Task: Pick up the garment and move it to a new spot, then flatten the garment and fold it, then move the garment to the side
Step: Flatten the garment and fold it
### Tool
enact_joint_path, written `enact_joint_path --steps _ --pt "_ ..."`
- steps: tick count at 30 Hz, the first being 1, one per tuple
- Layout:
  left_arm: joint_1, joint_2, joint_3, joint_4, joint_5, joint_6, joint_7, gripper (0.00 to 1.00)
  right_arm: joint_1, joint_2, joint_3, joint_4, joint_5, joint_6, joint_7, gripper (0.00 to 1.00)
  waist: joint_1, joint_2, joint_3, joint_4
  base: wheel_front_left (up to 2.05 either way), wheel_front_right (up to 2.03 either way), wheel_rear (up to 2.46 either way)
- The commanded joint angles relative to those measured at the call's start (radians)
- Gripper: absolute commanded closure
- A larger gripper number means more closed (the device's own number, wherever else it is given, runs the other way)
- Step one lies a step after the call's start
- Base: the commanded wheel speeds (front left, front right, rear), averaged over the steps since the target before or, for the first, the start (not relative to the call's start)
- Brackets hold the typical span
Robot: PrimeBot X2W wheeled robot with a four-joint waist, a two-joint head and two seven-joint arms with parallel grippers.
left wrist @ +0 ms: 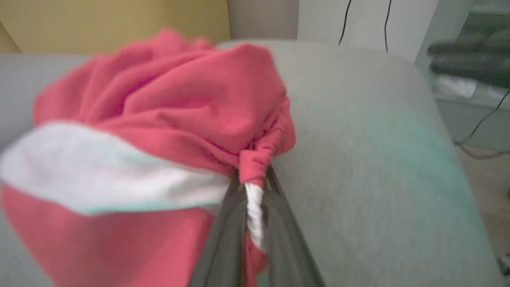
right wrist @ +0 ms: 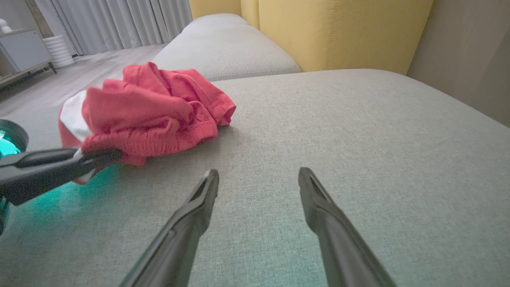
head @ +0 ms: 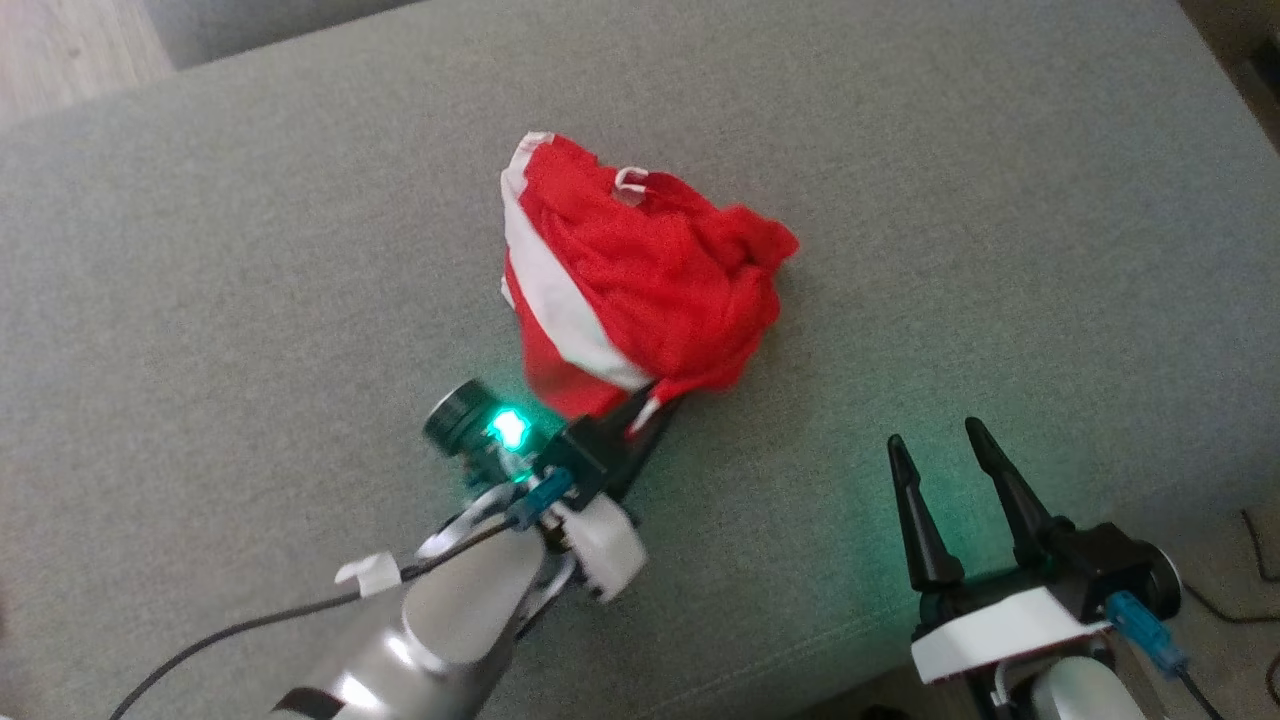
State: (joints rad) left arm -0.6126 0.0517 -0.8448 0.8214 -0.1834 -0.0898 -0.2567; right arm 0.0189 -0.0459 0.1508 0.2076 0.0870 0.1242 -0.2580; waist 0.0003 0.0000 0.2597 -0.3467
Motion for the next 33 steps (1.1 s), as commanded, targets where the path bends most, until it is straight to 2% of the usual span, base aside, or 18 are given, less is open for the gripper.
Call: enact_joint_path --steps 1,6,10,13,20,21,22,25,30,31,33 --pt "-0.042 -0.001 0.014 -0.069 -0.02 -0.007 -0.005 1.0 -0.028 -0.005 0.02 -0.024 0.006 0.007 -0.004 0.0 -0.0003 0.0 -0.013 0.002 0.0 0.0 0.0" --pt "-0.098 -0.001 0.045 -0.311 -0.14 -0.013 -0.005 1.0 -0.008 -0.005 0.021 -0.009 0.011 0.007 -0.004 0.0 -0.0003 0.0 -0.083 0.01 0.0 0.0 0.0" --pt "-0.164 -0.001 0.152 -0.45 -0.219 0.043 -0.005 1.0 0.021 -0.005 0.026 0.0 0.011 0.007 -0.004 0.0 -0.0003 0.0 -0.148 0.025 0.0 0.0 0.0" --pt "-0.173 -0.001 0.252 -0.425 -0.281 0.108 -0.005 1.0 0.036 -0.004 0.023 0.001 0.007 0.007 -0.004 0.0 -0.0003 0.0 -0.174 0.045 0.0 0.0 0.0" --pt "-0.068 0.029 0.362 -0.195 -0.39 0.138 0.004 1.0 0.053 -0.004 0.006 -0.009 0.0 0.007 -0.004 0.0 -0.0003 0.0 -0.164 0.122 0.0 0.0 0.0" --pt "-0.045 0.032 0.369 -0.166 -0.395 0.141 0.002 0.09 0.054 -0.004 0.005 -0.009 -0.001 0.007 -0.004 0.0 -0.0003 0.0 -0.159 0.133 0.0 0.0 0.0" --pt "-0.023 0.035 0.371 -0.137 -0.393 0.144 0.0 0.0 0.053 -0.004 0.005 -0.009 -0.002 0.007 -0.004 0.0 -0.0003 0.0 -0.154 0.143 0.0 0.0 0.0" --pt "0.039 0.038 0.381 -0.088 -0.37 0.16 -0.004 0.0 0.053 -0.005 -0.001 -0.009 -0.005 0.007 -0.004 0.0 -0.0003 0.0 -0.148 0.173 0.0 0.0 0.0" --pt "0.186 0.036 0.407 -0.196 -0.246 0.2 -0.005 0.0 0.064 -0.007 -0.018 -0.008 -0.007 0.007 -0.004 0.0 -0.0003 0.0 -0.158 0.228 0.0 0.0 0.0" --pt "0.221 0.034 0.401 -0.225 -0.22 0.195 -0.005 0.0 0.067 -0.007 -0.02 -0.007 -0.006 0.007 -0.004 0.0 -0.0003 0.0 -0.163 0.238 0.0 0.0 0.0" --pt "0.307 0.023 0.369 -0.287 -0.167 0.154 -0.005 0.0 0.076 -0.008 -0.015 -0.002 -0.004 0.007 -0.004 0.0 -0.0003 0.0 -0.18 0.259 0.0 0.0 0.0"
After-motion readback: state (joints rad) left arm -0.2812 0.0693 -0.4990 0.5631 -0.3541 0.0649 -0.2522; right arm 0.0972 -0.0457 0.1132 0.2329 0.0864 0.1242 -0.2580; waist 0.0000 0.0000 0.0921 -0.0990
